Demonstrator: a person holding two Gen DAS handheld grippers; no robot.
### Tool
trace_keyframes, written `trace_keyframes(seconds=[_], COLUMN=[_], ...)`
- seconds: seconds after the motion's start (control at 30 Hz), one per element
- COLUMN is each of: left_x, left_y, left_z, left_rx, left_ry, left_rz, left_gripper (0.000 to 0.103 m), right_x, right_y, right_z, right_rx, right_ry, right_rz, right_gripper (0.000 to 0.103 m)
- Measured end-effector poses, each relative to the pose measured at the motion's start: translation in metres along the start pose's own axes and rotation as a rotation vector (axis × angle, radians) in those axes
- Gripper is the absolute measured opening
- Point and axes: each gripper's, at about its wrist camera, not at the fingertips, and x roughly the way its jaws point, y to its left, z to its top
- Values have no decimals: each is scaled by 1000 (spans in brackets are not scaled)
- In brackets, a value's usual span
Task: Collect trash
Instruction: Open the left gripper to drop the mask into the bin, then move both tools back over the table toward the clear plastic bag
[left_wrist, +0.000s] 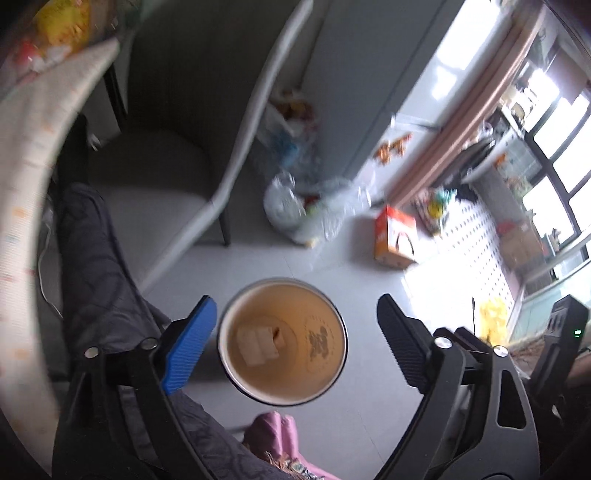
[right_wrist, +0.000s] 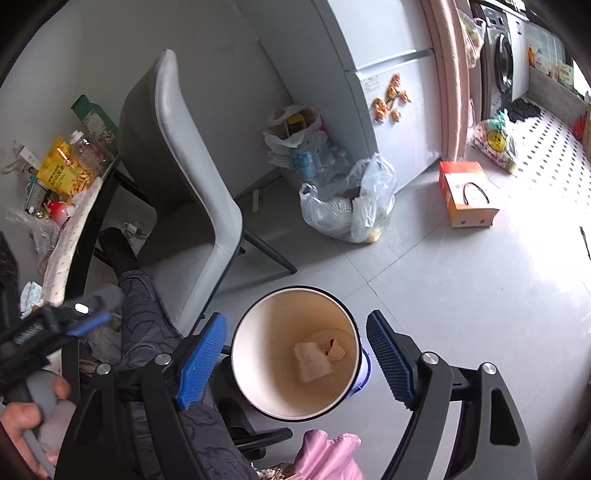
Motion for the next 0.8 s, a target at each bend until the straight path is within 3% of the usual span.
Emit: trace_keyframes(seconds=[0.43, 0.53, 0.8], left_x=[-106, -127, -188], left_y=[44, 55, 97], left_z=[5, 2, -17], left_rx=[-68, -67, -151], left_ry=[-216, -272, -406], left_rz=[-13, 19, 126], left_gripper=[93, 97, 97], right_x=[-52, -69, -103], right_y=[69, 96, 169], right_z=[10, 8, -6], right_rx=[-108, -162, -275], right_ry=[-100, -147, -231], right_rz=[73, 73, 131], right_gripper=[88, 96, 95])
